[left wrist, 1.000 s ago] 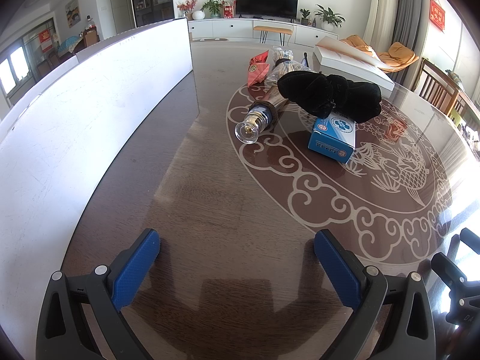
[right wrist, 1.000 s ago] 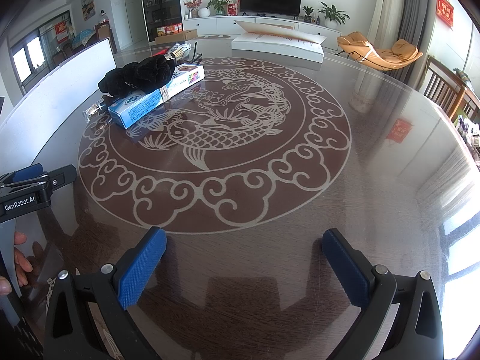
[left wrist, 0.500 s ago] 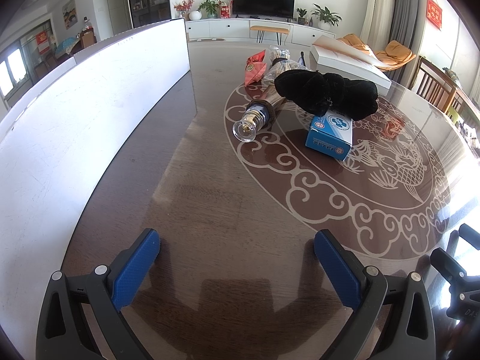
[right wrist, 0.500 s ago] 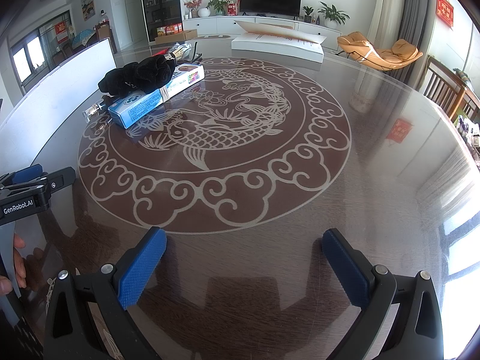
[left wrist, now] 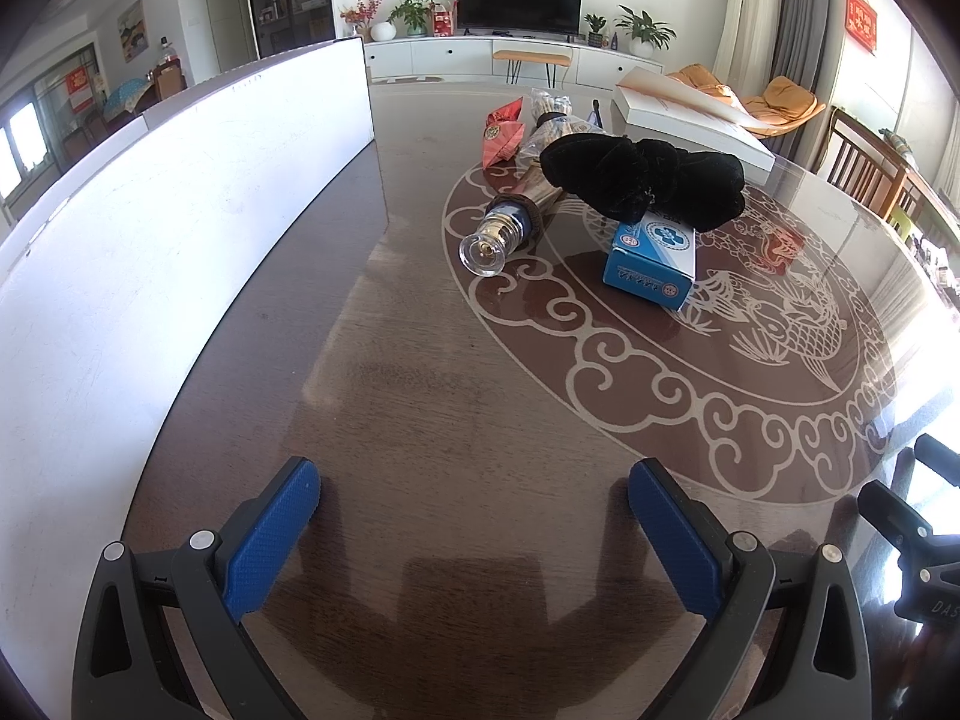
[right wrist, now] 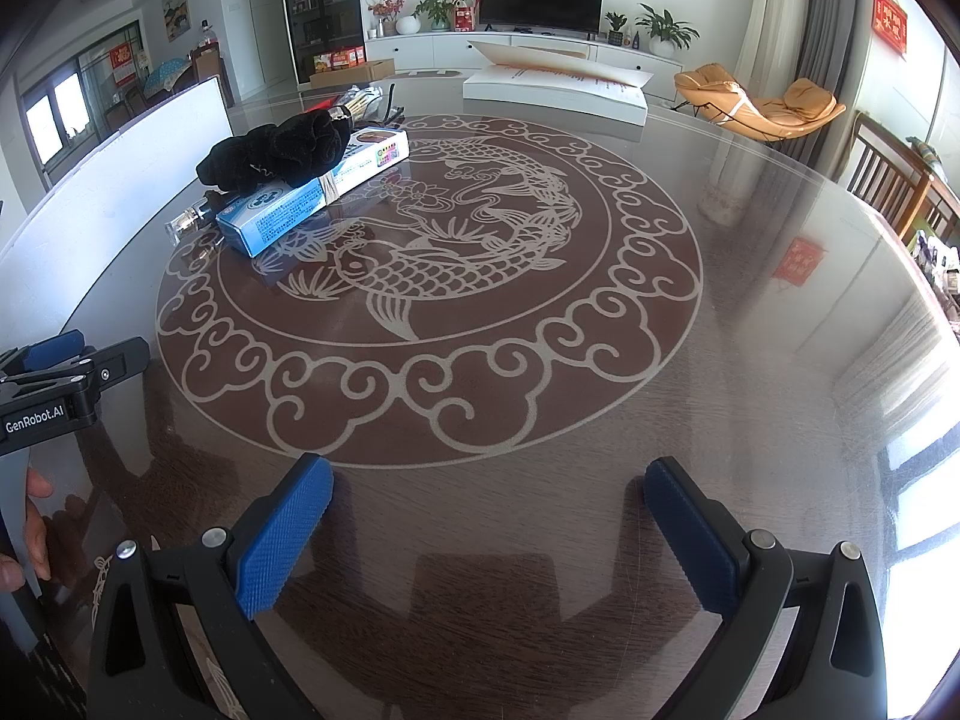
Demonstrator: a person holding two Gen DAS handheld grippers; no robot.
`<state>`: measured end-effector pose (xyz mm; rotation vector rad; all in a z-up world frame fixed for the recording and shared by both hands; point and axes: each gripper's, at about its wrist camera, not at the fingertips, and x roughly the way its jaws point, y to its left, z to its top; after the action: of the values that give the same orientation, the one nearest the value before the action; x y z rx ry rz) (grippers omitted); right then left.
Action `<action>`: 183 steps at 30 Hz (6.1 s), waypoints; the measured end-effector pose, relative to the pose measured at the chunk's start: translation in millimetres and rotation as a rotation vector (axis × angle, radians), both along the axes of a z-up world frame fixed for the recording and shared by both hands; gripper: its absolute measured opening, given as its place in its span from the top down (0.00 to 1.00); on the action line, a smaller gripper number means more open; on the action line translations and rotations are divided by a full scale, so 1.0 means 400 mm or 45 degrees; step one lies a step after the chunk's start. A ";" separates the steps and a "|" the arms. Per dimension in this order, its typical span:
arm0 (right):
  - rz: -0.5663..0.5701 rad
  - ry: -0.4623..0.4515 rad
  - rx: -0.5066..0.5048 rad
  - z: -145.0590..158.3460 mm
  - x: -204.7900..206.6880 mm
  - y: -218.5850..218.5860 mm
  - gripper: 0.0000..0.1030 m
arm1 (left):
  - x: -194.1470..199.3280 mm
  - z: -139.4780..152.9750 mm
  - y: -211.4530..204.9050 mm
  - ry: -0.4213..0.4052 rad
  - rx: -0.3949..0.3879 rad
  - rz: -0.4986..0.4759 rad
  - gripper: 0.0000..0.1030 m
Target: Organize objects
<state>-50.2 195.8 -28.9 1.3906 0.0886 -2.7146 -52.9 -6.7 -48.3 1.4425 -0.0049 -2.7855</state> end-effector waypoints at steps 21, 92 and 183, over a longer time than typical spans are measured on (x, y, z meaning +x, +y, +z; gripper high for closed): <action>0.000 -0.001 -0.001 0.000 -0.001 -0.001 0.00 | 0.062 0.093 -0.099 0.011 0.235 0.040 0.00; 0.361 -0.230 0.127 0.053 -0.094 -0.155 0.57 | 0.027 0.057 -0.003 -0.007 0.162 -0.163 0.66; -0.117 -0.002 0.005 0.006 0.011 0.061 0.00 | 0.007 0.021 0.003 -0.084 0.138 -0.092 0.00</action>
<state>-45.7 220.3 -26.7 1.4325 0.0310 -2.7888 -49.9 -5.4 -39.8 1.5880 0.0969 -2.8348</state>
